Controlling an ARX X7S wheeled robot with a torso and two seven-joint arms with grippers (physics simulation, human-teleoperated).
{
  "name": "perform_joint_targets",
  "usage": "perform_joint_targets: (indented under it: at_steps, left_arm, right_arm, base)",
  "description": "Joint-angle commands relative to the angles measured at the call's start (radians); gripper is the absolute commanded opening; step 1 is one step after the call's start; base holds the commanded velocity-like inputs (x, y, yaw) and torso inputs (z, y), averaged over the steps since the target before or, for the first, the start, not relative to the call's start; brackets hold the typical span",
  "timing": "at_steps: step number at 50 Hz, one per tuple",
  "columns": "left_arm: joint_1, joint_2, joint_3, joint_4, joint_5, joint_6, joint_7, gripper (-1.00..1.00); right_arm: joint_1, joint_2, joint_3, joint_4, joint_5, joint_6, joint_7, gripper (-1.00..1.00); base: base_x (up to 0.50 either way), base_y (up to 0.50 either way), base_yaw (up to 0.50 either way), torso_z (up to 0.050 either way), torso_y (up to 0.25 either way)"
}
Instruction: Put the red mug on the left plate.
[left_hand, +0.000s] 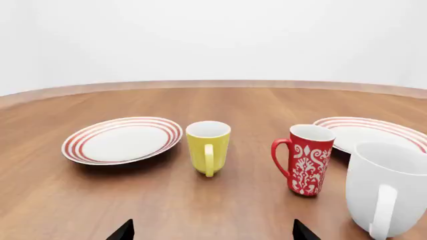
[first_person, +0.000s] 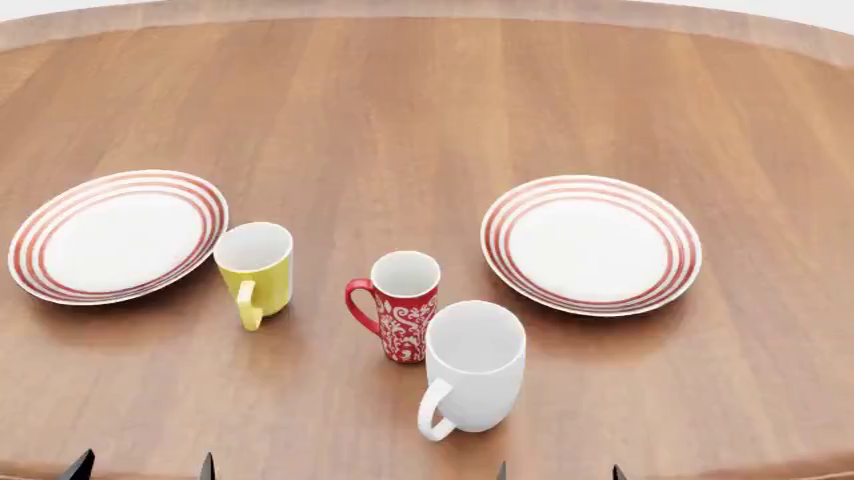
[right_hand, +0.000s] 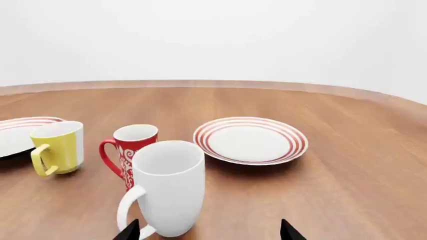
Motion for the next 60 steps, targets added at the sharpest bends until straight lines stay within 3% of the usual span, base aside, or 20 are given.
perform_joint_targets:
  at_steps: [1,8,28,60]
  left_arm:
    - [0.029,-0.020,0.026,0.090,-0.027,-0.034,0.002,1.00]
    - [0.042,-0.042,0.051,0.137,-0.048,-0.071,-0.024,1.00]
    - [0.037,-0.077,0.081,0.128,-0.075,-0.066,-0.070,1.00]
    - [0.033,-0.115,0.137,0.115,-0.072,-0.052,-0.120,1.00]
  right_arm:
    - [-0.034,0.007,-0.012,-0.106,0.025,0.039,0.065,1.00]
    - [-0.060,0.038,-0.050,-0.180,0.094,0.070,0.065,1.00]
    - [-0.047,0.071,-0.117,-0.114,0.140,0.018,0.069,1.00]
    - [-0.045,0.111,-0.162,-0.106,0.195,0.015,0.088,1.00]
  base:
    - [0.00,0.00,0.00,0.000,0.000]
    - [0.00,0.00,0.00,0.000,0.000]
    - [0.11,0.25,0.00,0.000,0.000]
    - [0.38,0.42,0.00,0.000,0.000]
